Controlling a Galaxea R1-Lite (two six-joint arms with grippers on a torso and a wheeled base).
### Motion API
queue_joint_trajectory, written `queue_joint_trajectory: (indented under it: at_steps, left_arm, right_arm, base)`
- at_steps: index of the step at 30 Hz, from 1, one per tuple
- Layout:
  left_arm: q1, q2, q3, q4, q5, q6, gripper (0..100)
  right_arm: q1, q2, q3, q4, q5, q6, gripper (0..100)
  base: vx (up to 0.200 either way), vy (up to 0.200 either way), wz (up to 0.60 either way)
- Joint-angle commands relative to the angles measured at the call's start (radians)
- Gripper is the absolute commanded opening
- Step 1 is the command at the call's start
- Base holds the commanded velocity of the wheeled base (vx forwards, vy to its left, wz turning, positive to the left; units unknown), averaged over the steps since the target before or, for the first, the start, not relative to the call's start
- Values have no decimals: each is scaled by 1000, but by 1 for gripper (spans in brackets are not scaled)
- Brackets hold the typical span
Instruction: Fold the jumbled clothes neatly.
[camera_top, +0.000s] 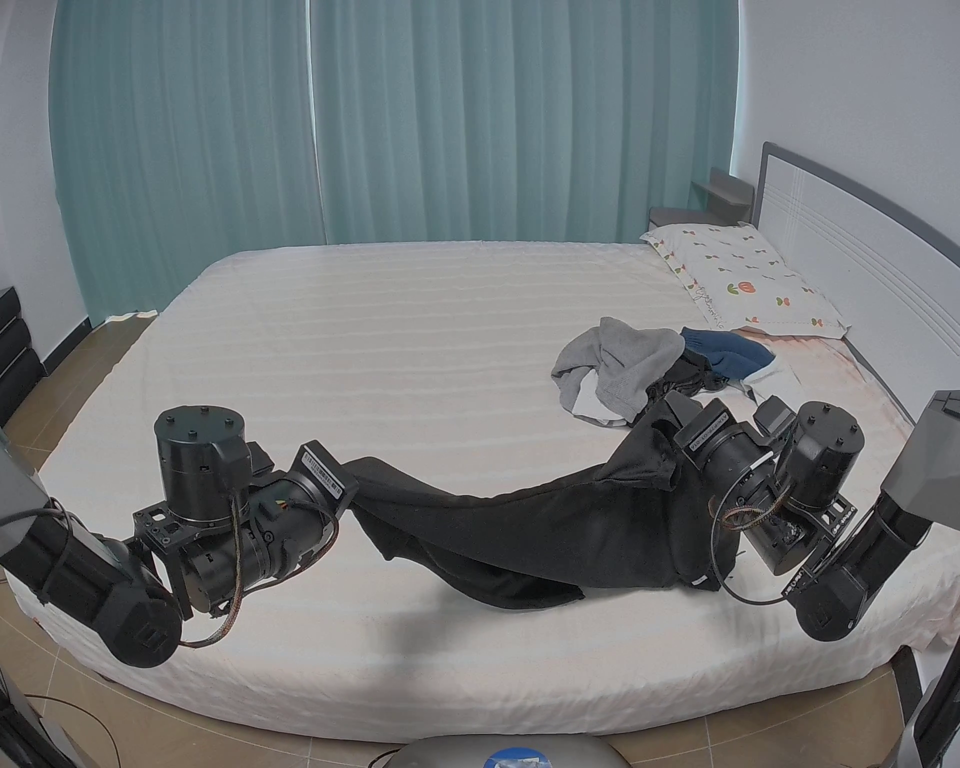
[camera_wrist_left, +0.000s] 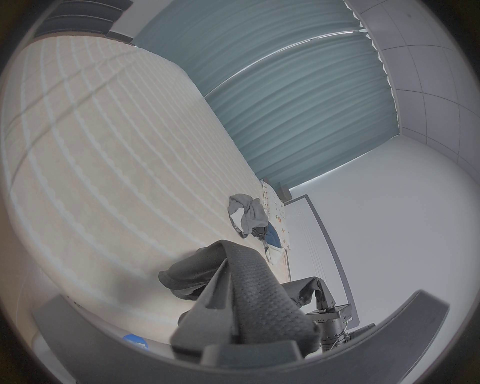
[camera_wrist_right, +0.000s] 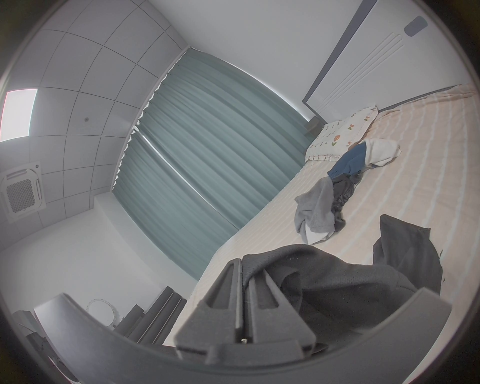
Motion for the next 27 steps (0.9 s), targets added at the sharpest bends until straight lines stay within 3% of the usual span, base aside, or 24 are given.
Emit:
queue_joint_trajectory:
  at_steps: [1,23,27]
  left_arm:
    - [-1,-7,0,0,1,0,0]
    - [-1,-18,25,-2,2,2,0]
    - [-1,-16,26,-2,1,0,0]
  right_arm:
    - [3,-8,0,-13,1,0,0]
    - [0,-29,15,-13,13,-8,0]
    - [5,-45,35,-13,16,-10,0]
  base:
    - [0,200,0]
    - [0,200,0]
    - [0,0,0]
